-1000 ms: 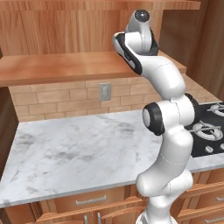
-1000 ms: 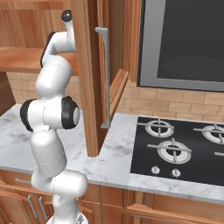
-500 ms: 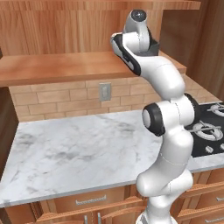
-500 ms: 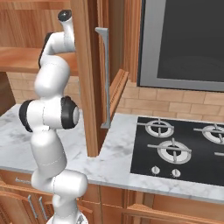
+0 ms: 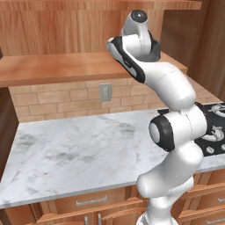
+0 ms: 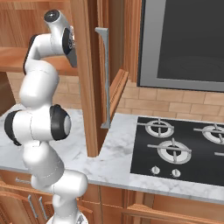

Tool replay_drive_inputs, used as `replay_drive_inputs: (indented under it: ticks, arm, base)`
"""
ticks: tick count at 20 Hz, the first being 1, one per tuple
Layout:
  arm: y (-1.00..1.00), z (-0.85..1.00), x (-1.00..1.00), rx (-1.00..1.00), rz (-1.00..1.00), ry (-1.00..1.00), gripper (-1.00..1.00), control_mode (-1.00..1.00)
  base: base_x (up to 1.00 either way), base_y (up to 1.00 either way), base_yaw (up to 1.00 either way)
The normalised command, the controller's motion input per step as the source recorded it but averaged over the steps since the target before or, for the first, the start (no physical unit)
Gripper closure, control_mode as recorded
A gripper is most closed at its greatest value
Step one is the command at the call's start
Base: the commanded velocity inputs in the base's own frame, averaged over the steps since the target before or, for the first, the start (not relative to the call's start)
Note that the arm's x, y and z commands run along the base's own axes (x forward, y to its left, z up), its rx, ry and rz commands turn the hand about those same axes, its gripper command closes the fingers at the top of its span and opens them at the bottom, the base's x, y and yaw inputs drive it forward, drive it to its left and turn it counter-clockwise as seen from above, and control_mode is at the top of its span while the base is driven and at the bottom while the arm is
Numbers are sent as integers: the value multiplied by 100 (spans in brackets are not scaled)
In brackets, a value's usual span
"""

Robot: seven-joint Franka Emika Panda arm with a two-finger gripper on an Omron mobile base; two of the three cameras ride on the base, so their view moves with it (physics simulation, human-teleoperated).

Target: Retrieve the tupperware and aluminum foil from the cabinet and place them on the dining counter near the plate with avocado and cucumber to prepare for storing leftovers.

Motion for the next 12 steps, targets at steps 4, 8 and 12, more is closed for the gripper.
replay_drive_inputs:
  ticks: [4, 8, 12]
  arm:
    - [3, 19, -100, 0, 7, -2, 100, -100]
    - [0, 28, -100, 0, 6, -12, 100, -100]
    - [1, 4, -100, -2, 9, -8, 100, -100]
  base:
    - [0, 0, 0]
    - [0, 0, 0]
    - [0, 0, 0]
